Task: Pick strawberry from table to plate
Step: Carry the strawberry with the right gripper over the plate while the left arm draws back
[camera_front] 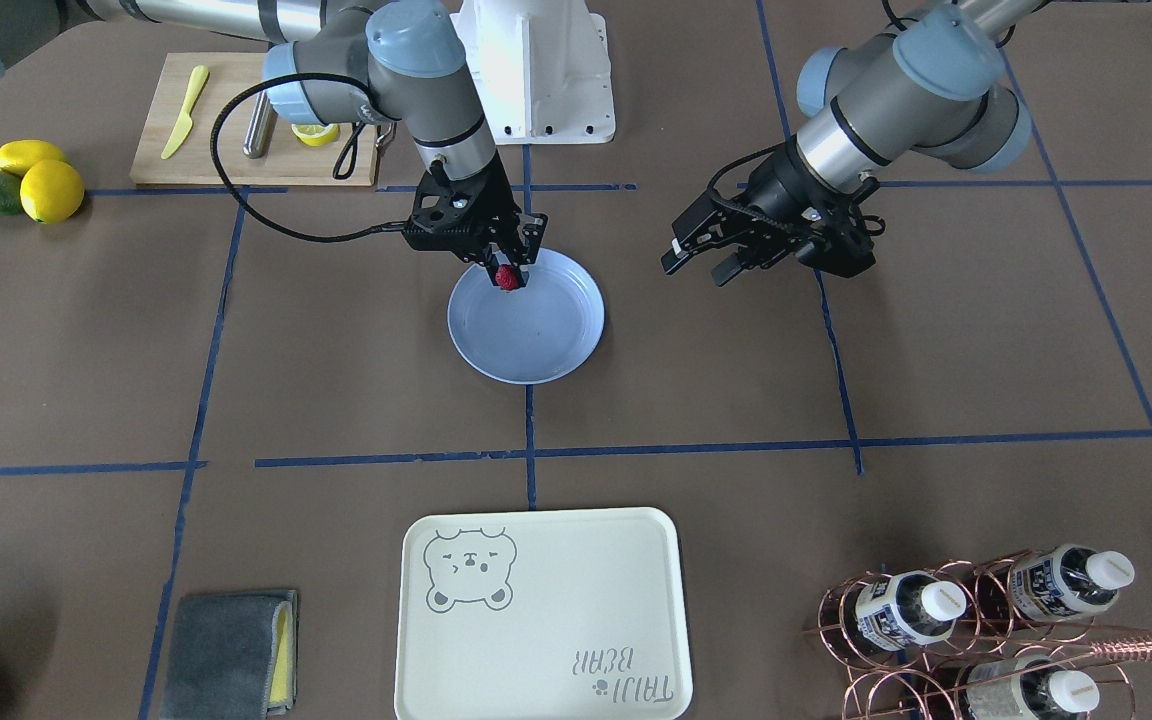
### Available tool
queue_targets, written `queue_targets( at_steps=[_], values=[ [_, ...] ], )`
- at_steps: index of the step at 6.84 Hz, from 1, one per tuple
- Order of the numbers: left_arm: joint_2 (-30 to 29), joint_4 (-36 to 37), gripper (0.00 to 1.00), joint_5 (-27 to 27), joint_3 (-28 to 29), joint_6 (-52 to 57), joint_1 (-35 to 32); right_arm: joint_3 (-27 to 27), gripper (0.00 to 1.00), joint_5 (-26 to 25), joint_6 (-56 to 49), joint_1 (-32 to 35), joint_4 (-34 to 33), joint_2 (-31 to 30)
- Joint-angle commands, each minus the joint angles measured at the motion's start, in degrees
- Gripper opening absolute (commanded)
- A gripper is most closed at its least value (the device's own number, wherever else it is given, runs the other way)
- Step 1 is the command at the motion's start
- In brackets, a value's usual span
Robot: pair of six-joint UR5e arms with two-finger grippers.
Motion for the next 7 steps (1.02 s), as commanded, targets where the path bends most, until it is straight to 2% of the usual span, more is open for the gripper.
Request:
queue_targets(
  at_steps=[1,7],
  values=[
    [0.3,-0.03,0.85,-0.92,-0.18,0.02,-0.91,-4.63,0.0,-0.96,0.25,-0.38,-0.26,2.86],
    [0.39,-0.03,0.88,-0.66,-0.36,-0.07,-0.91,-9.2,0.0,-2.18,0.16,-0.38,-0.44,4.62]
  ],
)
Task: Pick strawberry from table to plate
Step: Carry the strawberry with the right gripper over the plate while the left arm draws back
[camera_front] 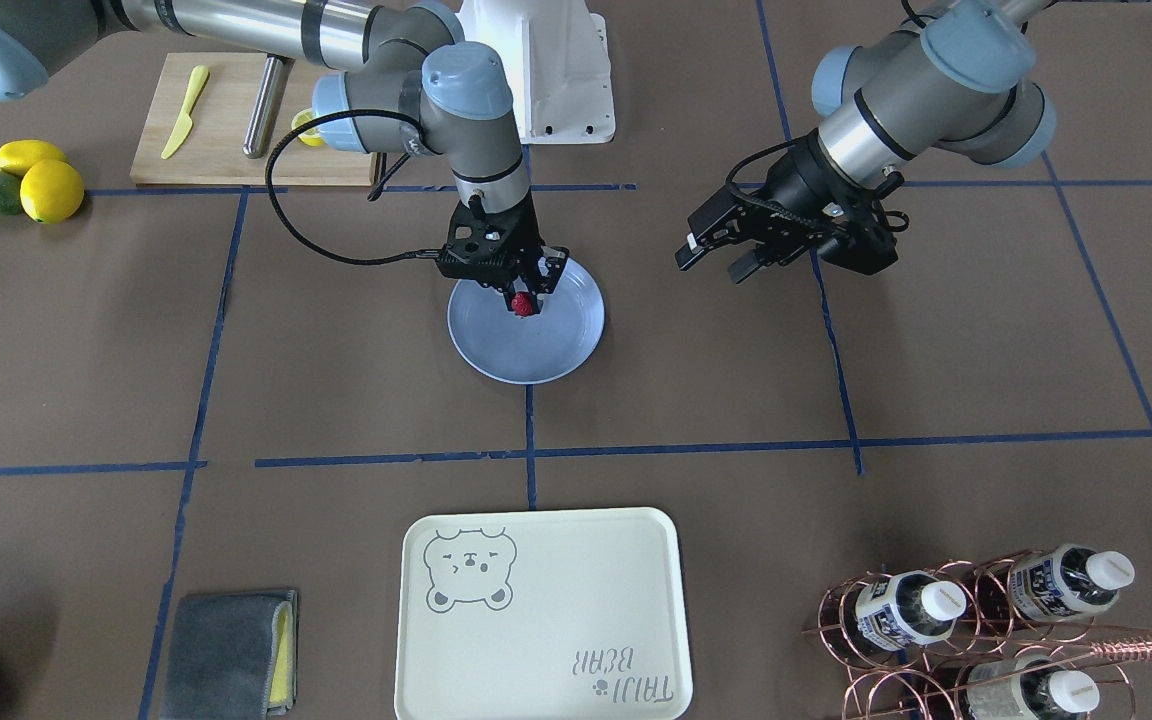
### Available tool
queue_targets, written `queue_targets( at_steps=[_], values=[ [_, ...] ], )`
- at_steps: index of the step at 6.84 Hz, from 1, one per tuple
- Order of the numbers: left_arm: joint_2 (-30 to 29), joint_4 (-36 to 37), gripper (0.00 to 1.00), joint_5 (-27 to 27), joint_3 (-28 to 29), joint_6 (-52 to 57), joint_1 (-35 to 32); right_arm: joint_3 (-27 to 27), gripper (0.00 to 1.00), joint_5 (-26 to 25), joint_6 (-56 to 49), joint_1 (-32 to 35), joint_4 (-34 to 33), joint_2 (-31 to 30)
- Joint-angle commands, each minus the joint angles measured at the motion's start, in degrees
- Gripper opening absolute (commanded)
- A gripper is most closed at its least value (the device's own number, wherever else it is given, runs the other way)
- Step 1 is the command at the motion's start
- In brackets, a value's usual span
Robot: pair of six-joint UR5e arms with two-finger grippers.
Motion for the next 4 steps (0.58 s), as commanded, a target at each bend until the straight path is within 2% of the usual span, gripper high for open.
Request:
queue_targets(
  at_steps=[1,3,4],
  values=[
    [0.09,0.0,0.88,0.18,0.64,0.0,0.0,-1.72,0.0,-0.46,-0.2,0.0,0.0,0.59],
    [0.09,0.0,0.88,0.27,0.56,0.0,0.09,-2.17,0.0,-0.46,-0.55,0.0,-0.09,0.68],
    [0.0,0.0,0.88,0.27,0.73,0.0,0.09,-2.17,0.99,-0.46,-0.56,0.0,-0.09,0.68]
  ],
)
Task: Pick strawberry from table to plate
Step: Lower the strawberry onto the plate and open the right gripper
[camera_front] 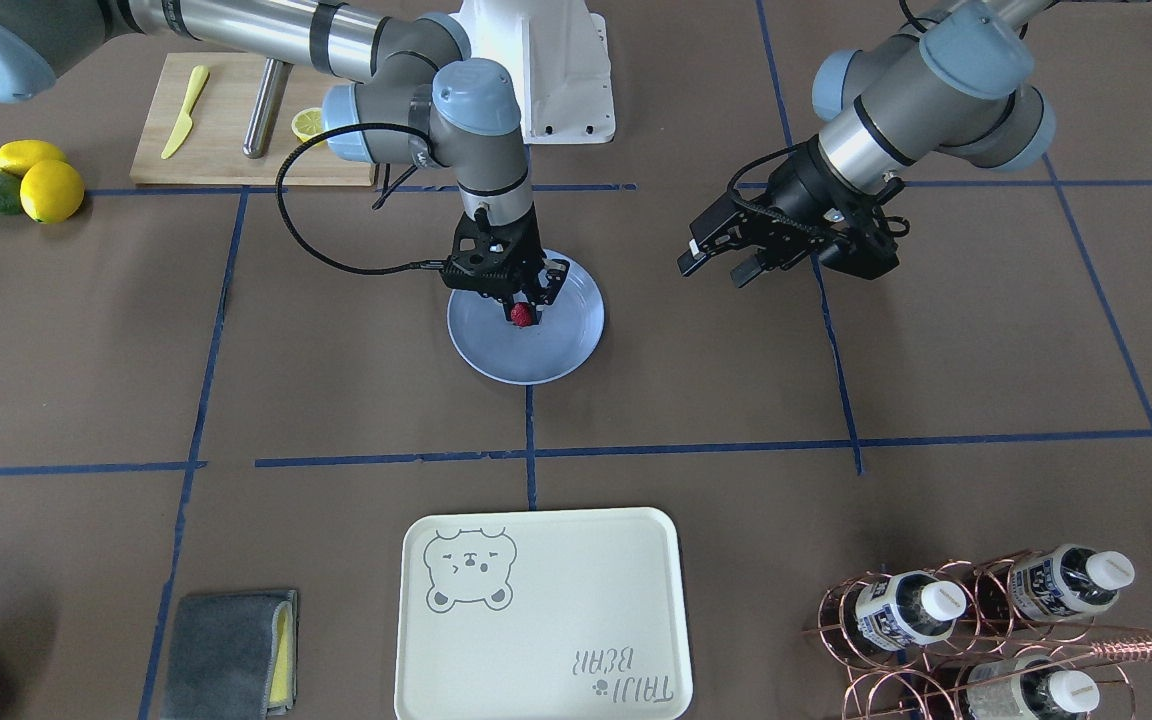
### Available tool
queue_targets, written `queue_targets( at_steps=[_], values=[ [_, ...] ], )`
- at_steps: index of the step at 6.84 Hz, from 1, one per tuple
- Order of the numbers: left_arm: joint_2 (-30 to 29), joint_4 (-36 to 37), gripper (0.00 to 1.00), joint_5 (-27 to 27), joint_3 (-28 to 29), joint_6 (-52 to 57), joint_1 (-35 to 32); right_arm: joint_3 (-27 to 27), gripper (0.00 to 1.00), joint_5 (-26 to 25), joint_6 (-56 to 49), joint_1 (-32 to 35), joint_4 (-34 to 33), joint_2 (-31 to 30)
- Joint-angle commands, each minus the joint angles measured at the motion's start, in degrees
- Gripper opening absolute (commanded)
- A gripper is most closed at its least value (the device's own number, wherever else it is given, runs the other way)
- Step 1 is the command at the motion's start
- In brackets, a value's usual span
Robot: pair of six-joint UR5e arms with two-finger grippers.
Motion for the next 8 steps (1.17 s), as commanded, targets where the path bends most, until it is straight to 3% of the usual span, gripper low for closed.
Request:
queue_targets(
  at_steps=[1,4,5,6,7,8],
  values=[
    [-0.04,0.0,0.88,0.01,0.04,0.0,0.01,-0.08,1.0,0.0,0.1,0.0,-0.1,0.29],
    [0.13,0.0,0.88,0.01,0.04,0.0,0.01,3.33,1.0,0.08,-0.16,0.87,-2.37,0.29],
    [0.91,0.0,0.88,-0.07,-0.57,0.0,-0.07,9.7,1.0,0.61,-0.25,2.36,-5.96,-0.75],
    [1.1,0.0,0.88,-0.07,-0.57,0.17,-0.42,18.29,1.0,2.44,-0.34,3.94,-8.08,-5.64],
    [3.1,0.09,0.88,-0.25,-1.01,5.22,-2.78,25.43,1.0,7.33,-0.86,7.61,-8.1,-11.86],
    [9.04,0.09,0.88,-0.25,-3.71,12.15,-4.1,30.11,1.0,15.12,-4.61,13.3,-8.02,-17.06]
  ],
)
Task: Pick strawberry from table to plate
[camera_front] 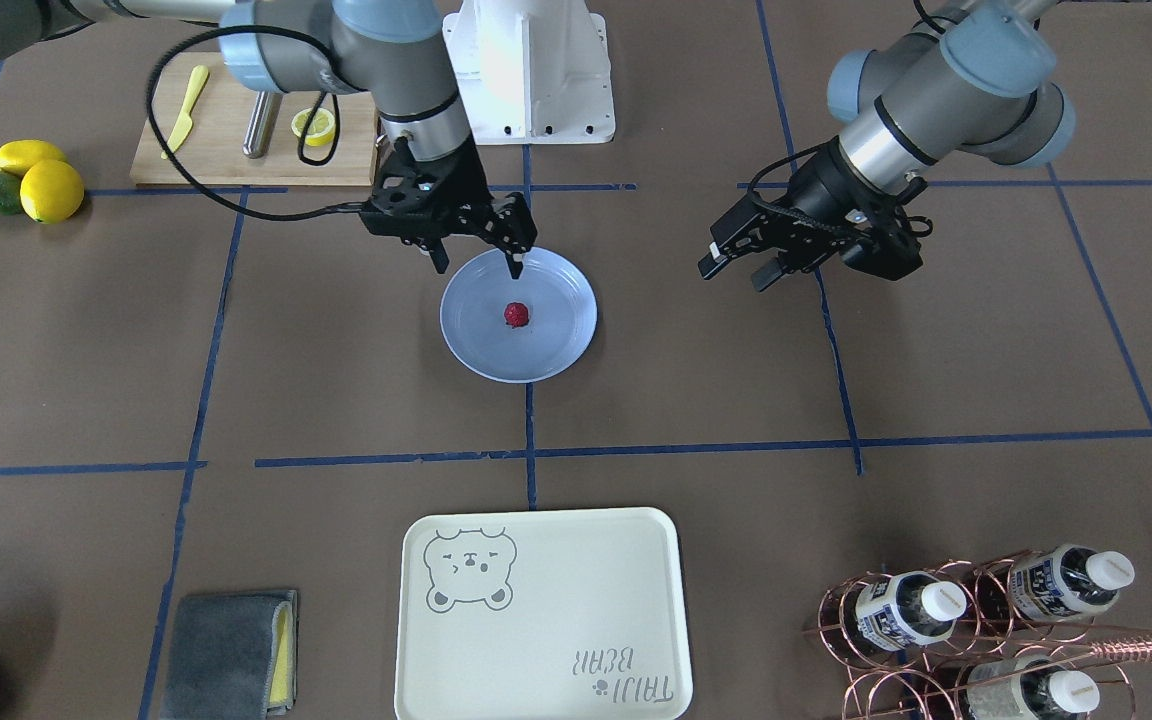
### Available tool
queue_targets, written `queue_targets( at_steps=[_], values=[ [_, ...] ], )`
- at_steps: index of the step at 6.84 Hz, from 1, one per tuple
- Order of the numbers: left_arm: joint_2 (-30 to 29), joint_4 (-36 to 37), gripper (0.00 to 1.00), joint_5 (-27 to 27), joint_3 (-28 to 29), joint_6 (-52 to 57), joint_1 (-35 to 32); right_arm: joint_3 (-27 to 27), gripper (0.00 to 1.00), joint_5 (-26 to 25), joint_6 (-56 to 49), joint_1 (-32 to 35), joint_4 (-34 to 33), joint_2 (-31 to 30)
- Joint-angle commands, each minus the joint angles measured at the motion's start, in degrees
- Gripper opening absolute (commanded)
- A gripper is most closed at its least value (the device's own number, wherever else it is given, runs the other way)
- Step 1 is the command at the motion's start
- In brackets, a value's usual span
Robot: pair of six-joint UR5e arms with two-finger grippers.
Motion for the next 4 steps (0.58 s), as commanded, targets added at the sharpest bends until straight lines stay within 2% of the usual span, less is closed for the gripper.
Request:
queue_targets(
  at_steps=[1,3,4],
  values=[
    [8.85,0.03,0.88,-0.06,-3.19,12.37,-3.99,9.67,1.0,12.87,-7.56,10.59,-0.01,-11.85],
    [17.89,-0.14,0.88,-0.24,-4.24,29.3,-10.23,15.04,1.0,18.62,-23.27,19.73,0.34,-25.29],
    [22.81,-0.23,0.88,-0.32,-4.25,40.79,-14.43,14.98,1.0,24.04,-35.87,27.27,0.43,-31.53]
  ],
)
